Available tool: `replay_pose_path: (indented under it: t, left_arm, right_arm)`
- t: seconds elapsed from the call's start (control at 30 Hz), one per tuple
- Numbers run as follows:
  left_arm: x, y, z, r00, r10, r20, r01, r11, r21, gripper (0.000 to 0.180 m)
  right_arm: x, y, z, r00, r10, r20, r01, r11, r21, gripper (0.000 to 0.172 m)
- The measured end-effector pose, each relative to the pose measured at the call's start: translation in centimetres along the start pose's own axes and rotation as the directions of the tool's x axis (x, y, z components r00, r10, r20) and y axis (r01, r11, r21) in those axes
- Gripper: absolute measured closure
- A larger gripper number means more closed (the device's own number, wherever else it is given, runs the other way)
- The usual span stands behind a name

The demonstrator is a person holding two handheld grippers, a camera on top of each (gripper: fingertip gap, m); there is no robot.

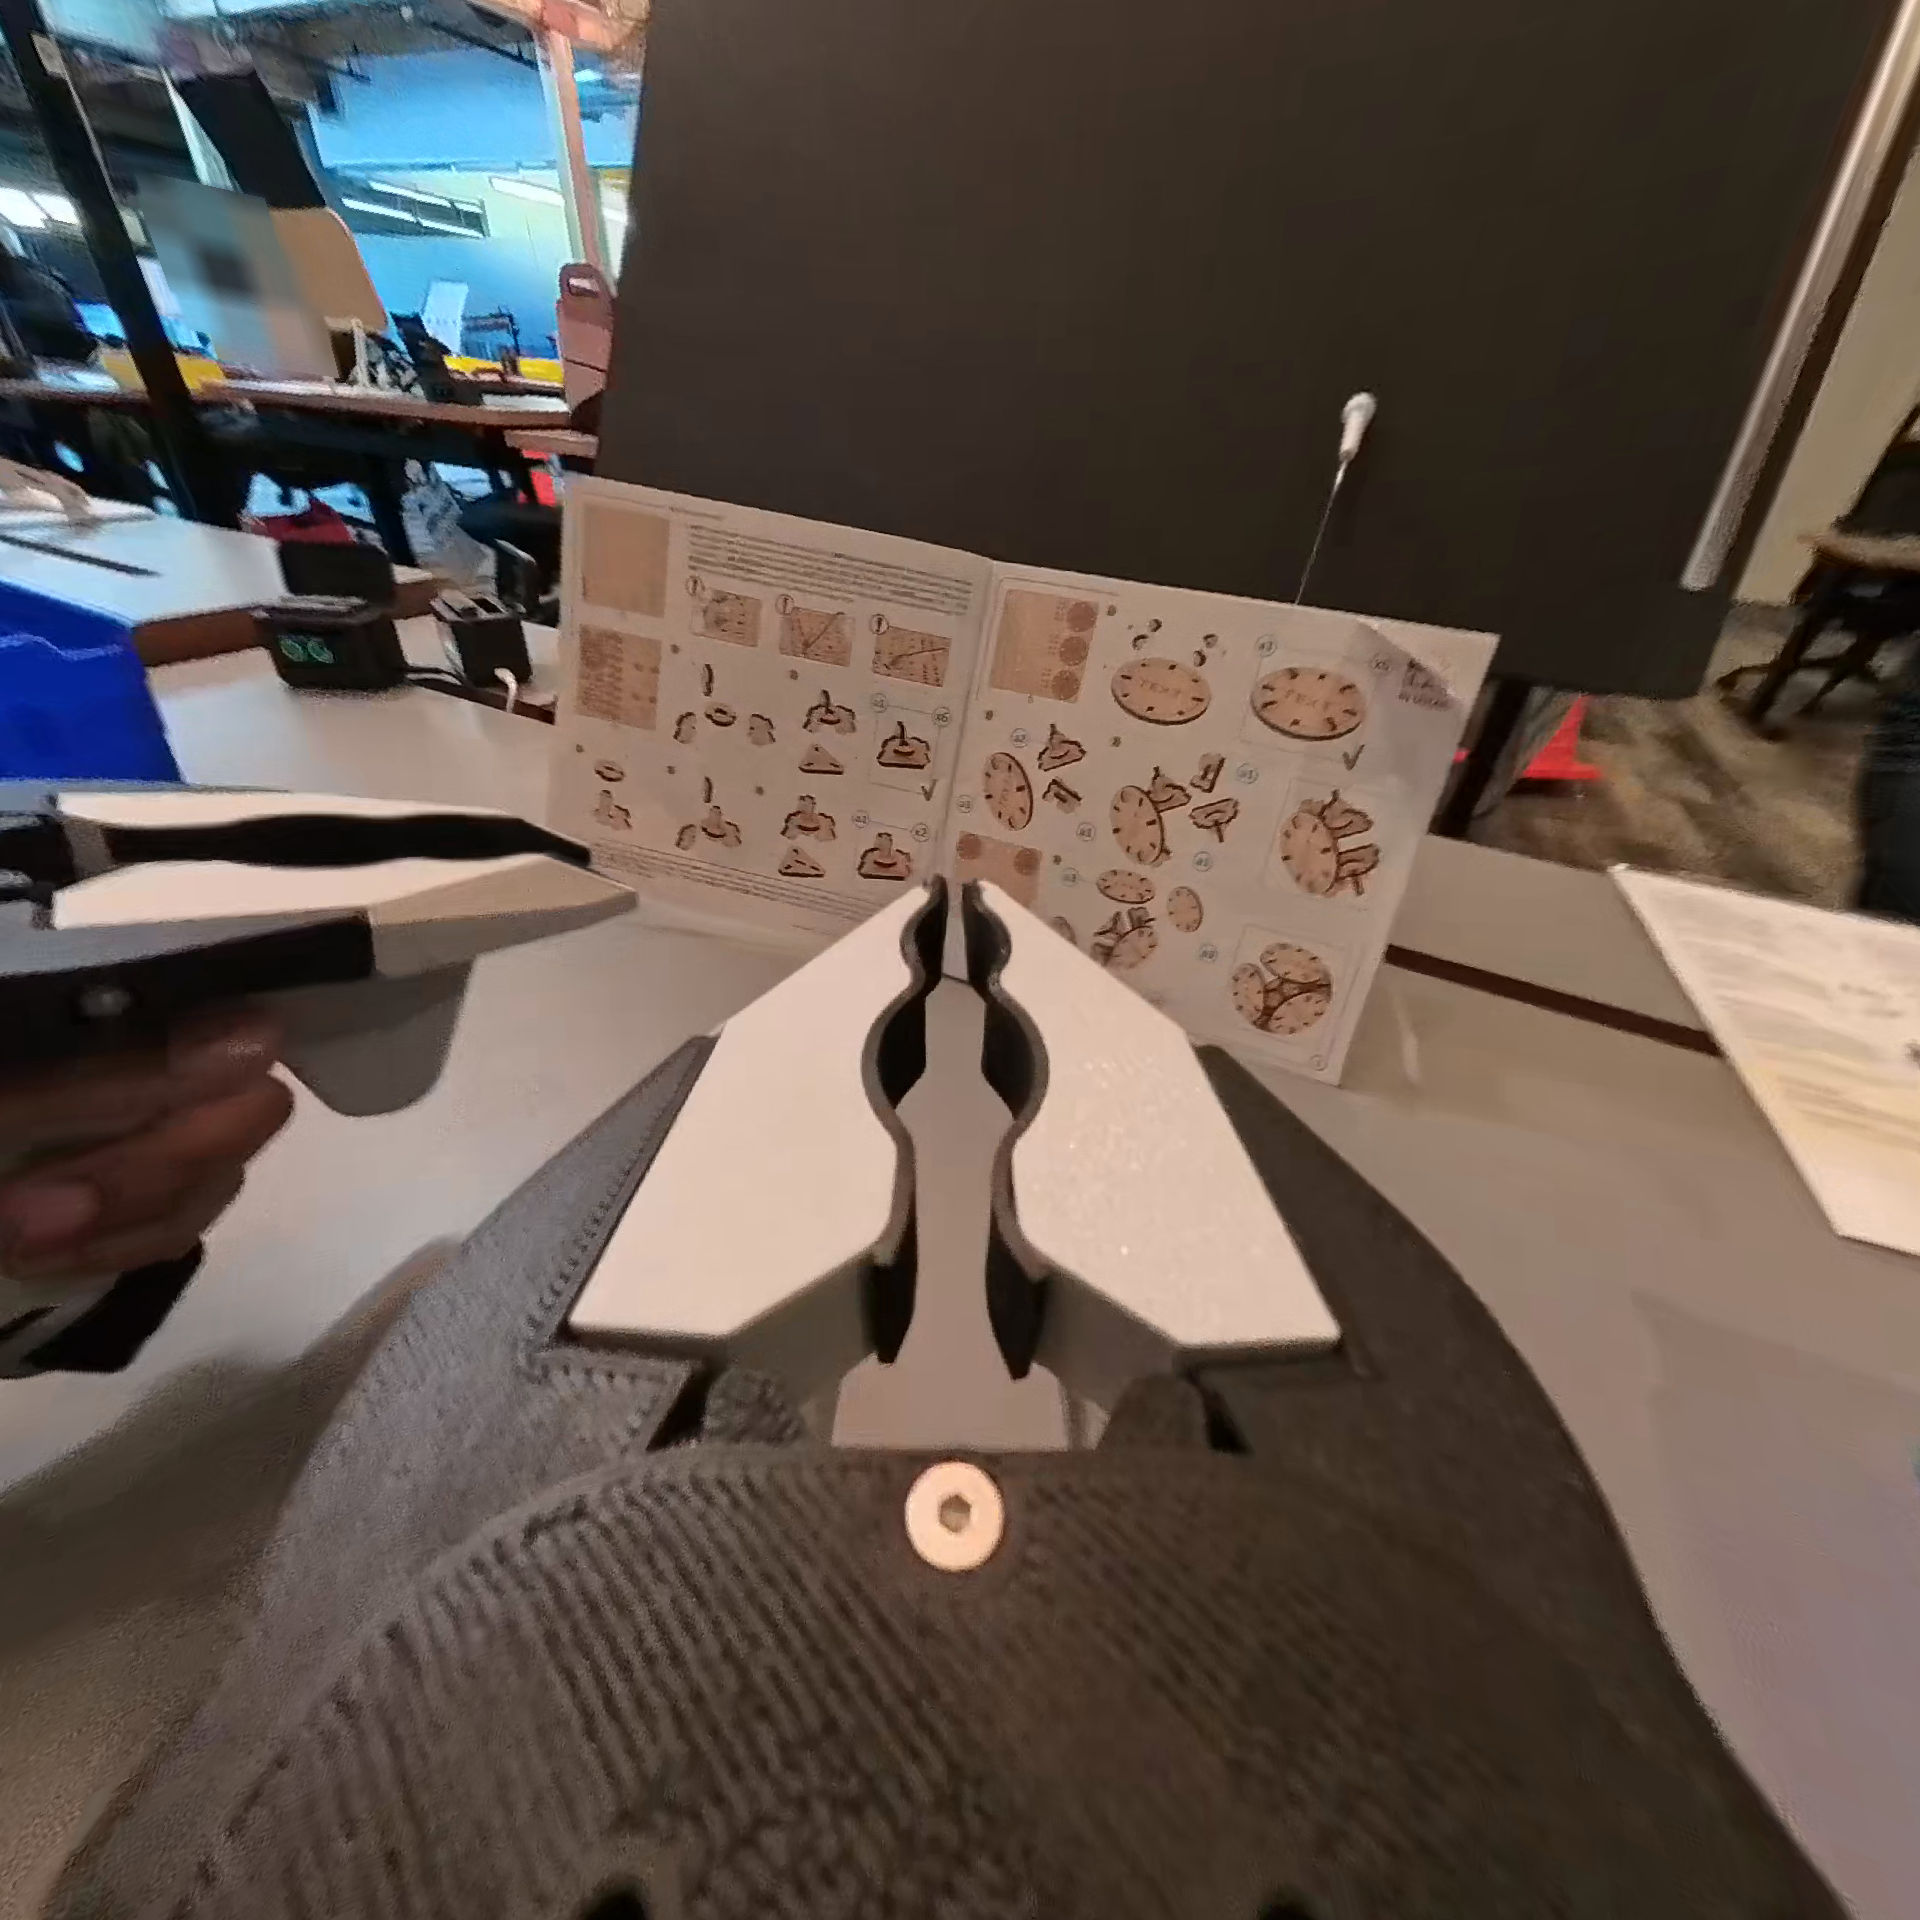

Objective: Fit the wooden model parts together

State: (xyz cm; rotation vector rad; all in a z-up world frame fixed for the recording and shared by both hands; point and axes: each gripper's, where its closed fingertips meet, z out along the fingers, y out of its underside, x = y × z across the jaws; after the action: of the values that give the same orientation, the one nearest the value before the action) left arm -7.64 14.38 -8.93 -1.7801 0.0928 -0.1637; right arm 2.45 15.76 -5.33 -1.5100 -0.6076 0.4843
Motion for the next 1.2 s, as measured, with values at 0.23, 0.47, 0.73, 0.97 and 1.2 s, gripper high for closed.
replay_pose_path:
  t: [0.23,0.47,0.73,0.97,1.2]
  left_arm:
    - [0.2,0.2,0.0,0.998,0.064,0.004,-0.064,0.998,0.018,0.152]
    - [0.4,1.0,0.2,0.999,0.042,-0.023,-0.042,0.999,-0.022,0.150]
    - [0.4,0.9,0.2,0.998,0.050,-0.042,-0.052,0.998,-0.037,0.150]
    - [-0.9,-0.1,-0.1,1.000,0.002,-0.032,-0.003,1.000,-0.011,0.145]
    - [-2.5,-0.7,-0.3,1.000,-0.029,-0.005,0.029,1.000,0.008,0.142]
  right_arm:
    - [-0.8,0.1,-0.1,0.999,-0.051,-0.014,0.052,0.999,0.014,0.172]
    - [-0.2,1.2,0.6,0.999,0.011,-0.033,-0.013,0.998,-0.063,0.172]
    - [-2.5,2.4,0.7,0.984,0.111,0.141,-0.096,0.989,-0.113,0.148]
    - [-3.7,5.4,1.4,0.967,0.152,0.202,-0.108,0.971,-0.214,0.143]
    - [-4.3,6.3,1.6,0.964,0.132,0.229,-0.074,0.966,-0.246,0.140]
